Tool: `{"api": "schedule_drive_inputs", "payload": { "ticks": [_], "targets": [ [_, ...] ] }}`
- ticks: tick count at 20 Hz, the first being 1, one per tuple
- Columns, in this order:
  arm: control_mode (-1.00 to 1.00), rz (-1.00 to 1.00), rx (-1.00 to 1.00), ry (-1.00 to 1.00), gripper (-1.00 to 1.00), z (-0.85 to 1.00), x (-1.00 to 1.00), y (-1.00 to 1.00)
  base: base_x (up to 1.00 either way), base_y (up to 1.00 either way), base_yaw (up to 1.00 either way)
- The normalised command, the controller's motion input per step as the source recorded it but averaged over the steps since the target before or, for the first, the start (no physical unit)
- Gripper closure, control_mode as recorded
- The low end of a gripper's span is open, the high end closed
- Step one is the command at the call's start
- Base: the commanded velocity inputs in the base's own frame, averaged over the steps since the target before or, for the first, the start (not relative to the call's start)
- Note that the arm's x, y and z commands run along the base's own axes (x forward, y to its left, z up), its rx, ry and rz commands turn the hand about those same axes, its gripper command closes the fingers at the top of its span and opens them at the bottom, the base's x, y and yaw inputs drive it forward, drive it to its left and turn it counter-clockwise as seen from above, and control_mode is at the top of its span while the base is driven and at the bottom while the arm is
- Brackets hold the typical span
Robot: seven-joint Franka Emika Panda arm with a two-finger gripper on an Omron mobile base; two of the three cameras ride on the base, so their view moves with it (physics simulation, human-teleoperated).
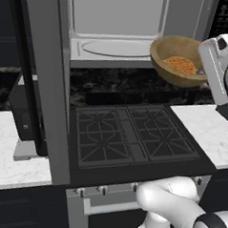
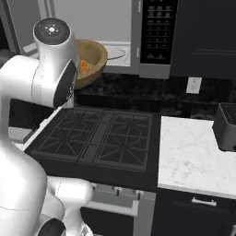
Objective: Open the microwave, place the bowl with waffle inside the microwave, then close the microwave door and turn it on.
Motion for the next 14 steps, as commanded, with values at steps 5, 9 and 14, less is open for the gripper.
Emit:
{"api": "schedule_drive_inputs", "payload": {
  "ticks": [5, 9, 14],
  "targets": [
    [-1.0, 0.0, 0.06, 0.0, 1.0, 0.47, 0.61, 0.85, 0.0, 0.0, 0.0],
    [-1.0, 0.0, 0.02, 0.01, 1.0, 0.35, 0.78, 0.59, 0.0, 0.0, 0.0],
    [-1.0, 0.0, 0.0, 0.03, 1.0, 0.16, 0.81, 0.51, 0.0, 0.0, 0.0]
  ]
}}
